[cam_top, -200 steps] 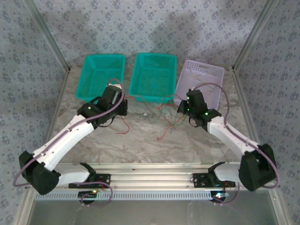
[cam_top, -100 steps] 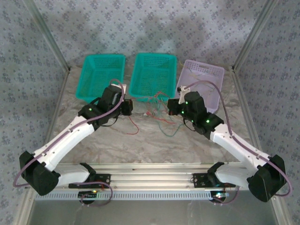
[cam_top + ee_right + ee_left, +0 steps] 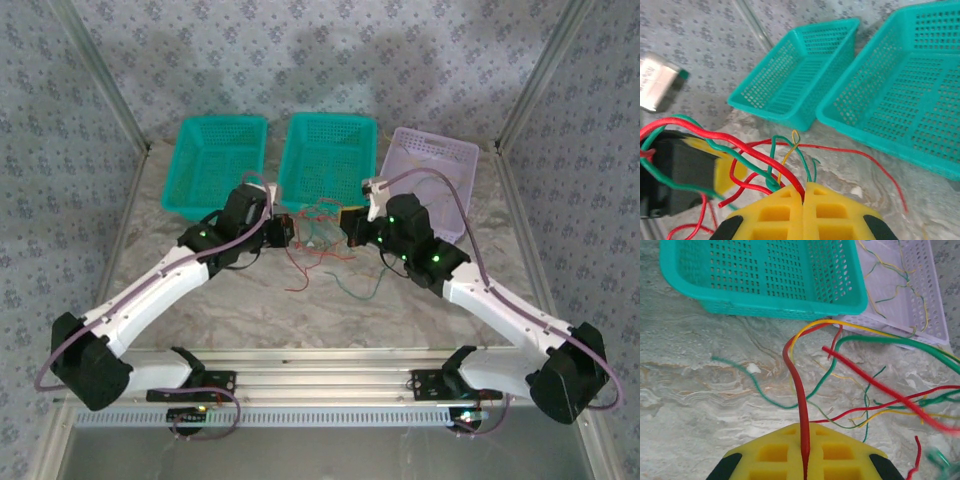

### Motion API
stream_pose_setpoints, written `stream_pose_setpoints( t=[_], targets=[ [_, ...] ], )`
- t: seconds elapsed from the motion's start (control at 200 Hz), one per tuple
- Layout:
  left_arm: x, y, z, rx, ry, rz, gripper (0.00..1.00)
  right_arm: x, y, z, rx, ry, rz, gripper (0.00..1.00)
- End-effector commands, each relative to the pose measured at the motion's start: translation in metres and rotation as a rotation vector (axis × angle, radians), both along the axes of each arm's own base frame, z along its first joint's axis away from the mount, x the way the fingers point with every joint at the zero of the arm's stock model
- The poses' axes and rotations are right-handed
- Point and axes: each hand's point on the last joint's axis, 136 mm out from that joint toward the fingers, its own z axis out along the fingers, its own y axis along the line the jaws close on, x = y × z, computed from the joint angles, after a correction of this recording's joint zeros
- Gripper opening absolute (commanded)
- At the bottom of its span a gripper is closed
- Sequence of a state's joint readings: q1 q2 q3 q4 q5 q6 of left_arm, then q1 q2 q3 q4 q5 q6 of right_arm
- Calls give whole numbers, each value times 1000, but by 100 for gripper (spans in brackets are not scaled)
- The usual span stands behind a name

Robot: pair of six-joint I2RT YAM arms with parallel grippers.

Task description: Untangle the cables

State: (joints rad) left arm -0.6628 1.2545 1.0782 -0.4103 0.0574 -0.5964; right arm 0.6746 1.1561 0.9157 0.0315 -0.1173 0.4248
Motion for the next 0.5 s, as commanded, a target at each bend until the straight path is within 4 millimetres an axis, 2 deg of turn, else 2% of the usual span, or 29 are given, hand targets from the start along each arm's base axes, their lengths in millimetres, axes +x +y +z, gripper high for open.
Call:
stream_pose_setpoints(
  t=[0.0,0.1,0.16,0.29,0.37,0.495],
  targets=[
    [2,-14,3,-72,8,-24,0,-3,13,16,110,-3,61,0],
    [2,-17,-1,-83,16,-31,0,1,5,13,70,1,10,0],
    [1,-16,-4,-80,18,-28,0,0,1,19,78,-15,2,0],
    [0,-5,1,-42,-12,-11,0,2,-22,27,15,-69,-105,0],
    [-2,5,11,-2,-45,1,0,9,-39,17,-39,-61,-187,0],
    [-6,19,25,47,-89,9,0,12,-49,-2,-45,-11,-225,0]
  ],
)
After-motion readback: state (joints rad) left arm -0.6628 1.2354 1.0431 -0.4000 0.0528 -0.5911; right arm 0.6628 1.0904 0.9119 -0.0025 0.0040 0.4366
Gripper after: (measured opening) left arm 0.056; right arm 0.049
